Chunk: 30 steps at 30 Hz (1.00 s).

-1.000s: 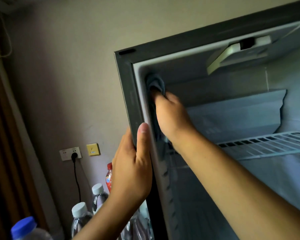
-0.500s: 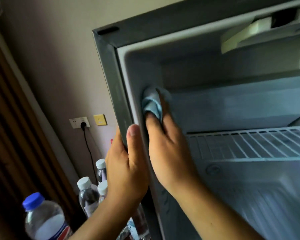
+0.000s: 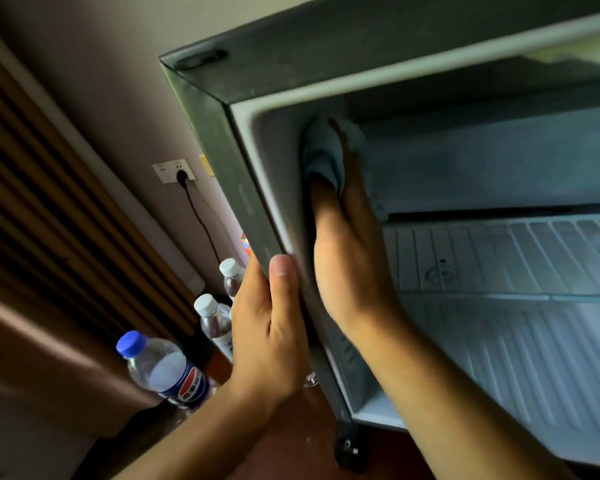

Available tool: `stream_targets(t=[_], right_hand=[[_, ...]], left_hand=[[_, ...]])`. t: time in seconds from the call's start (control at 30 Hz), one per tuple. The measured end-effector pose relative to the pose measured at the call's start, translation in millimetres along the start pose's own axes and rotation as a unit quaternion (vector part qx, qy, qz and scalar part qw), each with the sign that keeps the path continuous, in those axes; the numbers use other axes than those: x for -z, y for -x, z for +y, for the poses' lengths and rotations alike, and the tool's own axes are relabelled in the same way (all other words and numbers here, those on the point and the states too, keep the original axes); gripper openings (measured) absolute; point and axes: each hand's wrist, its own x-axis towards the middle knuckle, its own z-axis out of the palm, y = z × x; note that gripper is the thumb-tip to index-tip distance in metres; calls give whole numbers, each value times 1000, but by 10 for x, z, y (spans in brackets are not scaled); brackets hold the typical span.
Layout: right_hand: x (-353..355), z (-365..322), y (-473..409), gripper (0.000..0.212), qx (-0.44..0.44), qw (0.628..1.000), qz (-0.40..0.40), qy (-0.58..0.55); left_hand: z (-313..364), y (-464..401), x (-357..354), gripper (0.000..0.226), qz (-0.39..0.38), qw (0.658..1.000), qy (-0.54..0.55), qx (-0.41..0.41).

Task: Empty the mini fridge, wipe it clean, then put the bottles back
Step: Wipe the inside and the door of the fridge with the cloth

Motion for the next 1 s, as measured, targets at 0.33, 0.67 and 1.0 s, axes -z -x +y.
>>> stream_targets(t=[0.33, 0.67, 1.0], right_hand=[[-99, -147, 268, 58, -28, 999, 15, -6], [-110, -206, -190, 42, -85, 995, 47, 7], [-163, -513, 630, 55, -68, 996, 16, 48]], left_hand=[[107, -17, 207, 34, -84, 996, -21, 34], [83, -39, 297, 55, -139, 988, 8, 72], [182, -36, 335, 18, -170, 980, 4, 102]])
